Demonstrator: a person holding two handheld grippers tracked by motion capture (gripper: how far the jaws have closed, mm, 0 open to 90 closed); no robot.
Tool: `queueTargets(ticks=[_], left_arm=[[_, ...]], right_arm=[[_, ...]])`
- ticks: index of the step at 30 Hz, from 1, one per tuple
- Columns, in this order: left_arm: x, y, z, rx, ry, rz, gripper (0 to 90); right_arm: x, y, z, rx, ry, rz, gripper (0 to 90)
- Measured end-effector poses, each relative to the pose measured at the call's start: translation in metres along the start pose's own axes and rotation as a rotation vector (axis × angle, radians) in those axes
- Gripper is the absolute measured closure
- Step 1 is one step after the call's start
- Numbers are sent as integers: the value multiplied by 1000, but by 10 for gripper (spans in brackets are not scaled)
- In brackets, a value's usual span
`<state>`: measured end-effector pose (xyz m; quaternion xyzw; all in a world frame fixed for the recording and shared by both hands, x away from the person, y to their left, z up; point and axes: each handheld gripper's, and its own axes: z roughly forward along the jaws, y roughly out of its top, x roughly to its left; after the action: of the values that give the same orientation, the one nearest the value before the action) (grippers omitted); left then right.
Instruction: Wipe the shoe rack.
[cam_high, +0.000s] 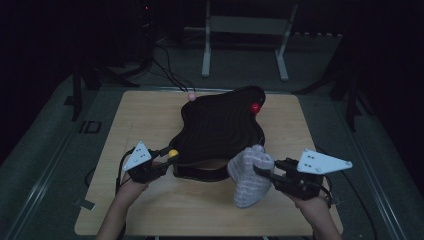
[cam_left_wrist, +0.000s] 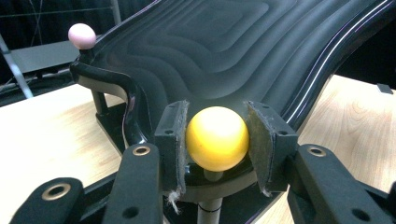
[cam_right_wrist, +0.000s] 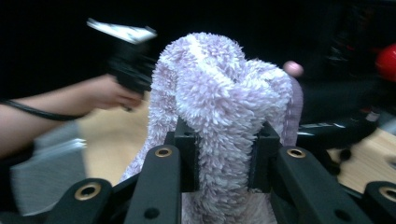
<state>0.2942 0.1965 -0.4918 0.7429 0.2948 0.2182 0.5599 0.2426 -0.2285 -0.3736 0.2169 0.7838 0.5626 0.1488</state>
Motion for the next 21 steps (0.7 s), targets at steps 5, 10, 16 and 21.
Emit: queueTargets(ticks=[5, 10, 16, 21], left_arm=[[0, 0, 1, 0, -4, 6, 596], [0, 1, 1, 3, -3, 5, 596], [0, 1, 1, 3, -3, 5, 596], [0, 1, 1, 4, -4, 6, 596]], right_arm=[[-18, -19, 18, 55, -16, 78, 713], [-6, -14, 19, 66, -31, 33, 711], [-1, -6, 7, 49, -52, 19, 710], [-12, 0, -10, -26, -197, 40, 702]])
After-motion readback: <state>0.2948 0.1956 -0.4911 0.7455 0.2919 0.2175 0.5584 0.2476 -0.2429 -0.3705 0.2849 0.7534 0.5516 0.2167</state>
